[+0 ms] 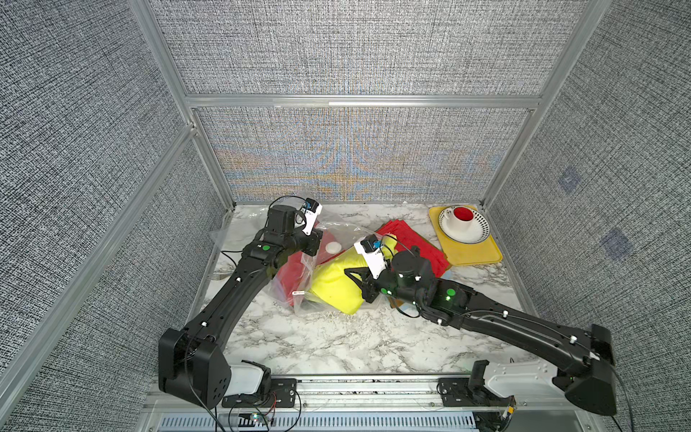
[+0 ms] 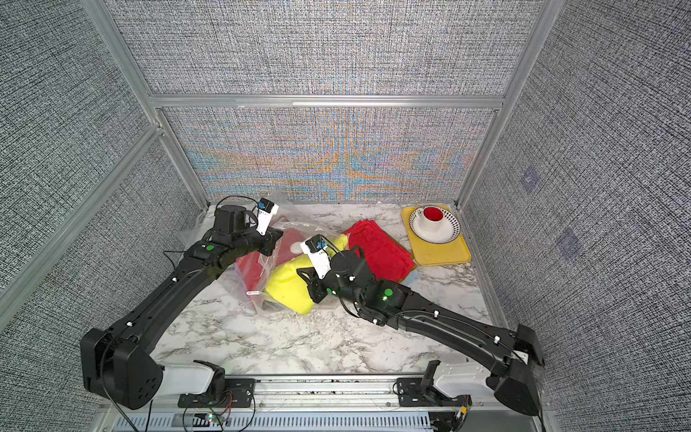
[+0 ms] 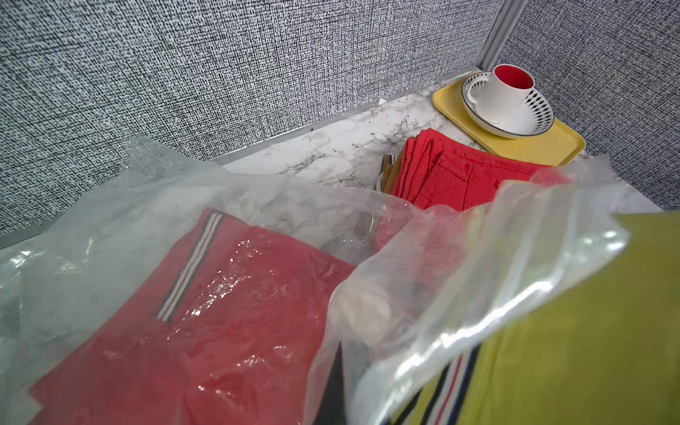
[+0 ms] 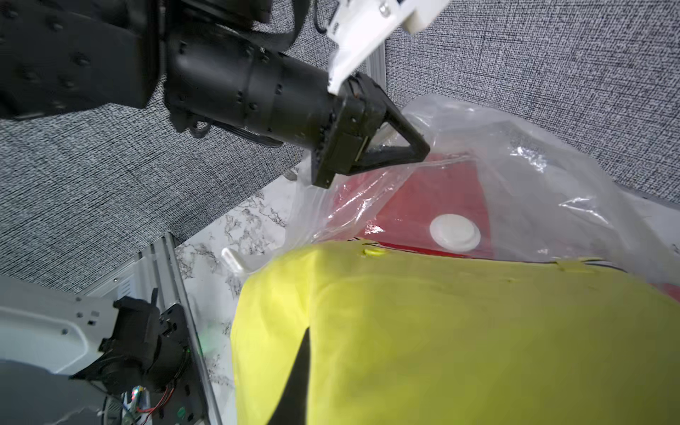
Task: Take the trousers out of the vacuum bag
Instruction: Take out the trousers from the vacuum bag, then place the trousers at the center of the board.
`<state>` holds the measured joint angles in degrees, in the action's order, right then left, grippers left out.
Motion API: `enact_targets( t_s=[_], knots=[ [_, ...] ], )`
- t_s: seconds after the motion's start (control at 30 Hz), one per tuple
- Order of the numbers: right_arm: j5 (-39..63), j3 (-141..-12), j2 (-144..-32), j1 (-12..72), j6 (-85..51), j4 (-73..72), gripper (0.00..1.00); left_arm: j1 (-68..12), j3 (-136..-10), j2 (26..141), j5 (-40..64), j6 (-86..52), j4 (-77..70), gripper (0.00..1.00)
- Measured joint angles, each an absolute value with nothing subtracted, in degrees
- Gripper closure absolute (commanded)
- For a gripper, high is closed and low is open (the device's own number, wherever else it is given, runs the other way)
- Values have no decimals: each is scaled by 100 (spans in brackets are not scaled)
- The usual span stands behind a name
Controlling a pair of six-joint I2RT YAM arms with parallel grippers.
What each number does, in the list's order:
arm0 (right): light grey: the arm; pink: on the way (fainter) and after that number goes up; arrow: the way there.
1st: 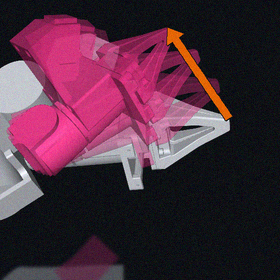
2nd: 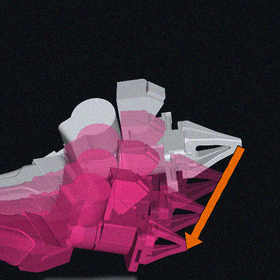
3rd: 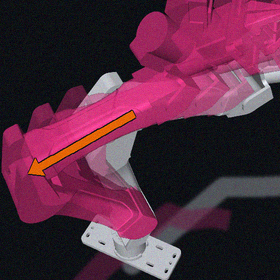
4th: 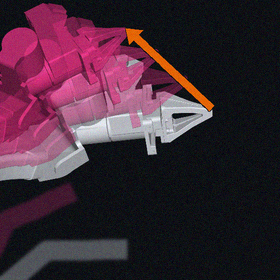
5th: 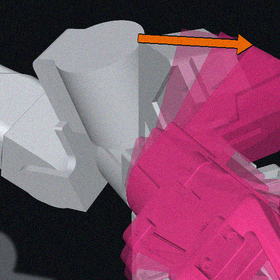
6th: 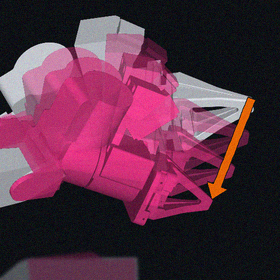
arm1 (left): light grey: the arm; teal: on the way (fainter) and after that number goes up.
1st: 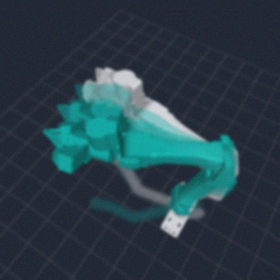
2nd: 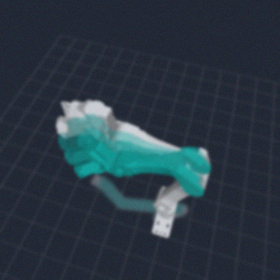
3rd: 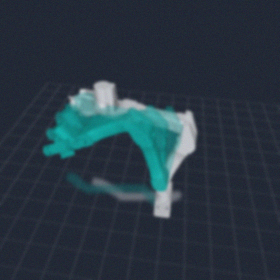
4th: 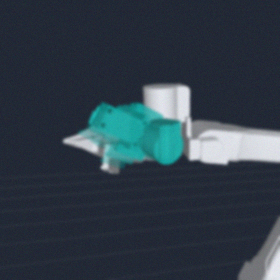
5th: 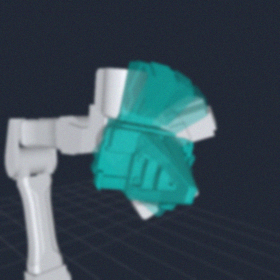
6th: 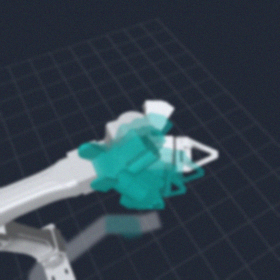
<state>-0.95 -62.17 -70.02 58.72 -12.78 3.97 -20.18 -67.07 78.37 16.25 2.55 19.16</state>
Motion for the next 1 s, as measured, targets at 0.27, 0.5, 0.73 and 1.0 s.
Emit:
enact_targets(
  t_s=[0.27,0.5,0.73,1.0],
  knots=[
    [126,-6418,-6202,5642,-1131,633,100,-2018,-6617,7911,1389,261,1879,100],
    [16,-7006,-5961,5137,-1131,917,100,-2012,-6228,7940,1024,220,1643,100],
    [-78,-7365,-5782,4429,-1164,1074,100,-2014,-6145,7992,709,145,1597,100],
    [-117,-7441,-5964,3035,-1347,1269,100,-1959,-5887,7653,54,30,1573,100]
  ],
)
